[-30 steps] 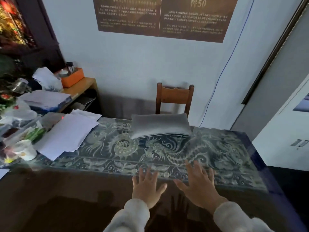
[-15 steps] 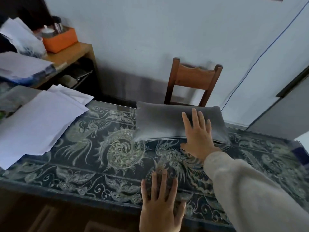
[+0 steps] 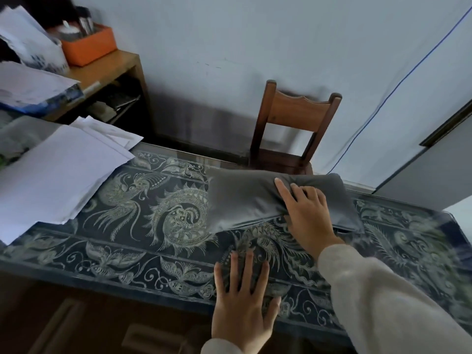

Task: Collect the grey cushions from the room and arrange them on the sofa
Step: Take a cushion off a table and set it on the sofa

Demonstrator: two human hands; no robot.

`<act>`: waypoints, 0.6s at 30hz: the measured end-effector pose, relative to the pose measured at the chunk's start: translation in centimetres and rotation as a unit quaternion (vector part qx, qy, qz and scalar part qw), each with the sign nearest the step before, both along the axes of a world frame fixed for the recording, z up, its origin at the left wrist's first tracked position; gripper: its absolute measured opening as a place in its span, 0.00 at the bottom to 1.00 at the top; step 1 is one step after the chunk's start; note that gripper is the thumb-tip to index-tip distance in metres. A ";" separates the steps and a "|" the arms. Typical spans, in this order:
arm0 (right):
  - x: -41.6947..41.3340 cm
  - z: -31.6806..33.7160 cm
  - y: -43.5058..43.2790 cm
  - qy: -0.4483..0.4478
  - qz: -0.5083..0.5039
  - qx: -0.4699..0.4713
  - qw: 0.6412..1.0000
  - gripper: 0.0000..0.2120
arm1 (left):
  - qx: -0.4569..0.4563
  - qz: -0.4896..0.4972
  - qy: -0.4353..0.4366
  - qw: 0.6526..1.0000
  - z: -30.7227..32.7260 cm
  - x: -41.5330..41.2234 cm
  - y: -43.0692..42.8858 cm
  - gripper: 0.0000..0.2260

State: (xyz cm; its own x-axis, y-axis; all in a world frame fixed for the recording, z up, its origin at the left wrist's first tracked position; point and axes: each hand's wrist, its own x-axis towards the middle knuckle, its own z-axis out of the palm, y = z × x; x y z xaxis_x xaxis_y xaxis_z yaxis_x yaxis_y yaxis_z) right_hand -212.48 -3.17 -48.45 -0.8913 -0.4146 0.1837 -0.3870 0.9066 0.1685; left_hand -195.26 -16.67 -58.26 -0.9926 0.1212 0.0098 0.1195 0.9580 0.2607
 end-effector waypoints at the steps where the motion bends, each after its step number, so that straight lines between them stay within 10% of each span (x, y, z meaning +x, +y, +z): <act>1: 2.1 0.4 0.5 0.001 0.004 -0.015 1.000 0.45 | 0.006 0.001 0.000 1.000 0.6 0.3 0.0 0.32; 10: 19.1 1.8 4.8 -0.051 -0.016 -0.111 0.992 0.53 | 0.051 0.011 -0.096 0.994 2.4 8.0 -2.9 0.36; 14: 26.0 1.8 5.2 -0.090 -0.004 -0.118 0.989 0.53 | 0.279 0.108 -0.159 0.941 0.4 14.4 -6.0 0.47; 18: 36.4 2.5 6.2 -0.103 -0.003 -0.109 0.989 0.54 | 0.044 0.022 -0.185 0.981 0.2 23.0 -8.1 0.32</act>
